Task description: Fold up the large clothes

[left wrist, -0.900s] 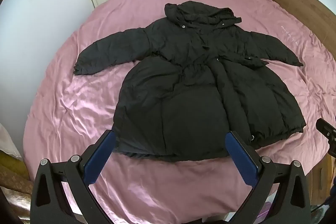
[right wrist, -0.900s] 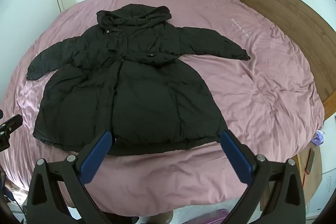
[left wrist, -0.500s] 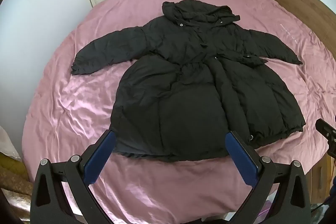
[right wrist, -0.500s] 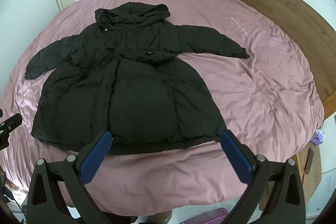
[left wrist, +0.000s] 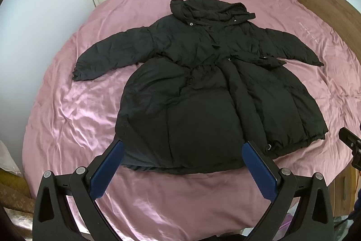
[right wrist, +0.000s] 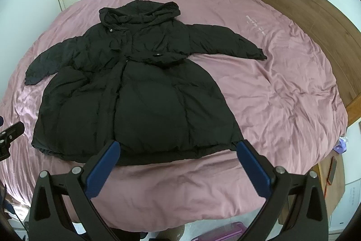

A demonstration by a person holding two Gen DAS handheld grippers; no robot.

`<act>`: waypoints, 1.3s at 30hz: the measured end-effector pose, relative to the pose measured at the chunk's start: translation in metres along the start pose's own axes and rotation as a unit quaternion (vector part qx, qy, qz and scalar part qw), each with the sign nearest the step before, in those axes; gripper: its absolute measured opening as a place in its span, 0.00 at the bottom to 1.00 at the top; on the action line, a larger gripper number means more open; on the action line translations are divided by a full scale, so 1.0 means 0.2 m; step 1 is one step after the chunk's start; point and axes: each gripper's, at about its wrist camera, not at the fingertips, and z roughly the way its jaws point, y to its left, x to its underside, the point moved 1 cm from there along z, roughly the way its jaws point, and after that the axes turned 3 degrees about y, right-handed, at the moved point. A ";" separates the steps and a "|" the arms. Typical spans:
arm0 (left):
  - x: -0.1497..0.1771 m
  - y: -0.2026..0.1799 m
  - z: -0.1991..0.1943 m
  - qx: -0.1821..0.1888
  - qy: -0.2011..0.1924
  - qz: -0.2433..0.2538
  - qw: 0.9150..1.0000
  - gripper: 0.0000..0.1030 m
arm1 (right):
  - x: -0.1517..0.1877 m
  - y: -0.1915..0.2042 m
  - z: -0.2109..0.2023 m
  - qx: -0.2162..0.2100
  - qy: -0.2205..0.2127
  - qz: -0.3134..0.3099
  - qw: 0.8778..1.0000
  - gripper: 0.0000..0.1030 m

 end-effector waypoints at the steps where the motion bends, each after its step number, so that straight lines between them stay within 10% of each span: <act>1: 0.00 0.00 0.00 0.000 0.000 0.000 1.000 0.99 | 0.00 0.00 0.00 0.000 0.000 0.000 1.000 1.00; 39: -0.09 0.04 0.08 0.008 0.011 0.011 1.000 0.99 | 0.01 -0.01 0.09 0.004 0.008 0.006 1.000 1.00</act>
